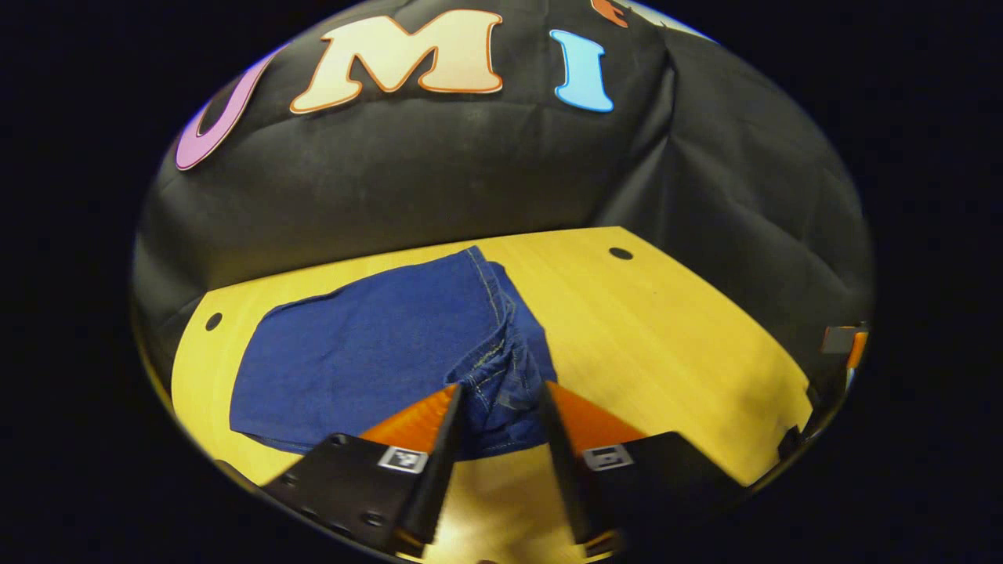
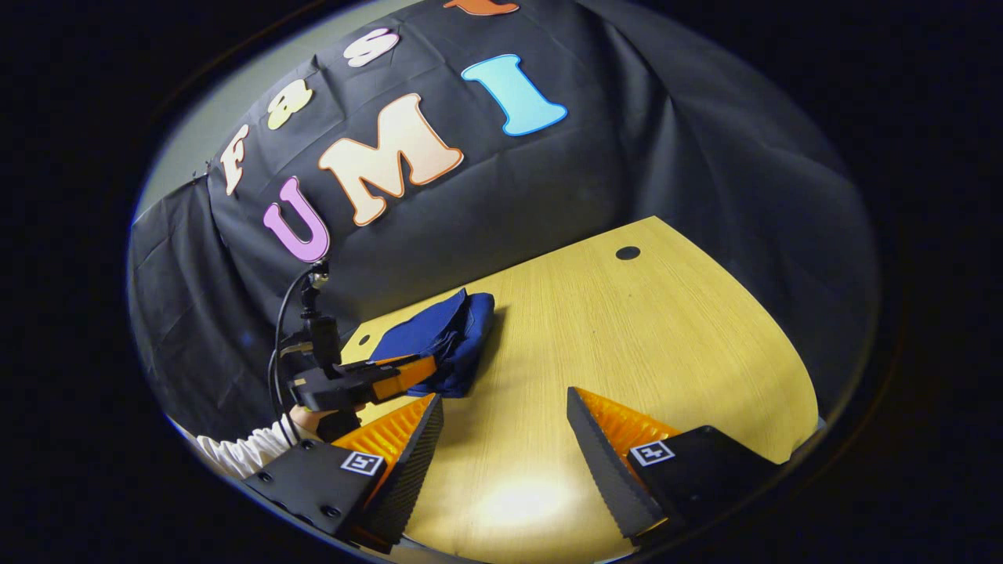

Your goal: Grasp the waist and the cuffs of the jeans and fold them to make the two legs overlap; first hold the waist and fold one-third of the jeans toward the cuffs, then hold the cuffs and fold the remaining one-third in the same direction to finish folding.

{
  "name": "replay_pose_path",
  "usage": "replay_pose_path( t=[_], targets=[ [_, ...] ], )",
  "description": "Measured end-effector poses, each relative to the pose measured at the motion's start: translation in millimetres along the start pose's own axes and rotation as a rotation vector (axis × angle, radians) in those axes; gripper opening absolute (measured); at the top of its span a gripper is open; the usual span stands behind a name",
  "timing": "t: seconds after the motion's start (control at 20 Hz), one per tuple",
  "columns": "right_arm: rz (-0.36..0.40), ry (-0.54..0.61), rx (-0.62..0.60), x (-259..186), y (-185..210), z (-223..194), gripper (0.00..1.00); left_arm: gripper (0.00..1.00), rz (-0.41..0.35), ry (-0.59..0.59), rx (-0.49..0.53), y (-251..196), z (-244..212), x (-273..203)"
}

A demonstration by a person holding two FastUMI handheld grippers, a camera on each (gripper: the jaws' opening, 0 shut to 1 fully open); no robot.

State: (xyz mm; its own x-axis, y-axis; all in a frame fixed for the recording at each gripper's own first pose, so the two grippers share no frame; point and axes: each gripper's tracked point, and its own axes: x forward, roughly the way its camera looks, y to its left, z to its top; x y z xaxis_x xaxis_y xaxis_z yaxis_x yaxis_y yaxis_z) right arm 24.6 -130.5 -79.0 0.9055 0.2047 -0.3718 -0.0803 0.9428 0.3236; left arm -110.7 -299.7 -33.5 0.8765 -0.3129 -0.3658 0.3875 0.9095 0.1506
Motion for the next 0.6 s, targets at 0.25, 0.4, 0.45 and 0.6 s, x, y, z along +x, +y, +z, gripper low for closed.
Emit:
replay_pose_path(
  t=[0.25,0.4,0.45,0.6],
  targets=[
    [0.006,-0.037,0.012,4,46,-4,0.98,0.98,0.056,-0.106,0.05,27,27,-67],
    [0.012,-0.076,0.005,6,75,-2,0.98,0.97,0.094,-0.157,0.016,45,36,-114],
    [0.011,-0.088,0.002,7,82,-1,0.98,0.97,0.111,-0.169,0.004,53,36,-128],
    [-0.004,-0.122,-0.01,7,97,-1,0.98,0.97,0.149,-0.198,-0.027,66,34,-161]
  ],
)
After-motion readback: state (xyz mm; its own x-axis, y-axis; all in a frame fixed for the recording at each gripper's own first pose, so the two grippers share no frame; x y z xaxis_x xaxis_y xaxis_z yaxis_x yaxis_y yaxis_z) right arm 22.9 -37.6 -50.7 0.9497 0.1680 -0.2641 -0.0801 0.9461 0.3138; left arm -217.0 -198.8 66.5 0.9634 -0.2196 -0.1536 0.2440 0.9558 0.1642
